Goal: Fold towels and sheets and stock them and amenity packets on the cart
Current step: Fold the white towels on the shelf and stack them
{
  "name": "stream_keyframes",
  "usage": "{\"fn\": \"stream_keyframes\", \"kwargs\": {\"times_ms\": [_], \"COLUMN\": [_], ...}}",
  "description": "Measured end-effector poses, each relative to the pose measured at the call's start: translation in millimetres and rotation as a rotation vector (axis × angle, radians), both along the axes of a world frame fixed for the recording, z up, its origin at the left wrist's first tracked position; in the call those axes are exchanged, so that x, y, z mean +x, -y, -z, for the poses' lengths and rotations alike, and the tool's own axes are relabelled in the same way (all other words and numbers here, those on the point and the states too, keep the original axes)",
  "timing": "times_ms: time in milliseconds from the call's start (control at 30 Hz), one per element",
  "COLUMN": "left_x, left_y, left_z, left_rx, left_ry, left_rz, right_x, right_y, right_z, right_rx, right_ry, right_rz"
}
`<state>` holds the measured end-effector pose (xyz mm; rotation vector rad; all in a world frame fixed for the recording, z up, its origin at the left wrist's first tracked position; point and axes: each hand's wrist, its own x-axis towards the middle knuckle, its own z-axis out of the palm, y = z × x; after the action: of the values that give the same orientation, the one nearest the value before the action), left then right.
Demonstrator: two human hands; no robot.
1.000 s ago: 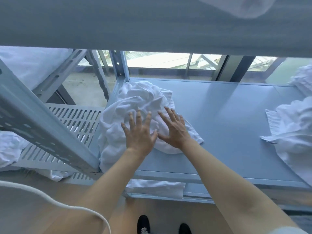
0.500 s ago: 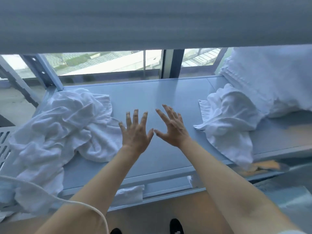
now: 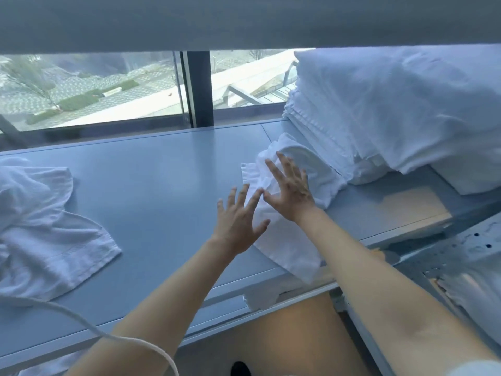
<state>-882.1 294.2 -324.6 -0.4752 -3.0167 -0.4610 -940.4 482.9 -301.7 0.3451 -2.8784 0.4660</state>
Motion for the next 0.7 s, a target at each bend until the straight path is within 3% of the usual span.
{"fn": "stream_keyframes", "kwargs": {"times_ms": [367,700], "left_x": [-2,12], "left_y": [-28,51], "left_z": [32,36], "left_rx": [-0.094,-0.028], "left_ry": [0.078,0.060], "left_rz": [0.102,0.035], "right_x": [-28,-14], "right_y": [-44,33], "right_z": [5,41], "right_rx": [0.077,0.070], "right_ry": [0.102,0.126], "right_rz": [-0.012,-0.107]}}
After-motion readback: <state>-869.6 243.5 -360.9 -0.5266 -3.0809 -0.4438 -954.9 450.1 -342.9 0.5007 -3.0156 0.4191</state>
